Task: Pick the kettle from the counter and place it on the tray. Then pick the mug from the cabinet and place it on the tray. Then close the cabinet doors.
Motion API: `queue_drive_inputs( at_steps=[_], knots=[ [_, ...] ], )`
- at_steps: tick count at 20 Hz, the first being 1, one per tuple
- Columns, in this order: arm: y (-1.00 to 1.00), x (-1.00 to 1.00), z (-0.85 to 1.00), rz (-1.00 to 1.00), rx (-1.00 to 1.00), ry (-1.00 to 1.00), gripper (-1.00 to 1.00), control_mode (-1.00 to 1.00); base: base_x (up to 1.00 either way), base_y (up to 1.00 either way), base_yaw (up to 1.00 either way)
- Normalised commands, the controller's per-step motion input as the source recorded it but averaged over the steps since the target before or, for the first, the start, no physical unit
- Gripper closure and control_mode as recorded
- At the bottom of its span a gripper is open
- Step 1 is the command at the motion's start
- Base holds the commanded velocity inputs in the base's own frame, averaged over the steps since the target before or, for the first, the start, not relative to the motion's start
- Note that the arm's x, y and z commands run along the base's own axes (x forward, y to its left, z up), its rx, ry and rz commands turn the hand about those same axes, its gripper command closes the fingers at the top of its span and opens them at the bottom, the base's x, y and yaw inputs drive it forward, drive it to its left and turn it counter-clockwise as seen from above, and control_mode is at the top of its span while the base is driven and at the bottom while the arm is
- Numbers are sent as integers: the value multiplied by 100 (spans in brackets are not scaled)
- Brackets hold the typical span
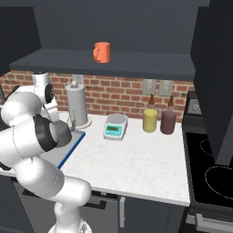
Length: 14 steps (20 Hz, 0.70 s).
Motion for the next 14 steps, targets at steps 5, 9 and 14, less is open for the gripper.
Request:
queue_drive_inputs(
  at_steps=[5, 9, 14],
  knots=[
    [0, 0, 0, 0, 0, 0, -100, -100, 0, 0, 0],
    [0, 0, 0, 0, 0, -1, -100, -100, 0, 0, 0],
    [0, 0, 0, 0, 4, -2, -100, -100, 0, 0, 0]
  ],
)
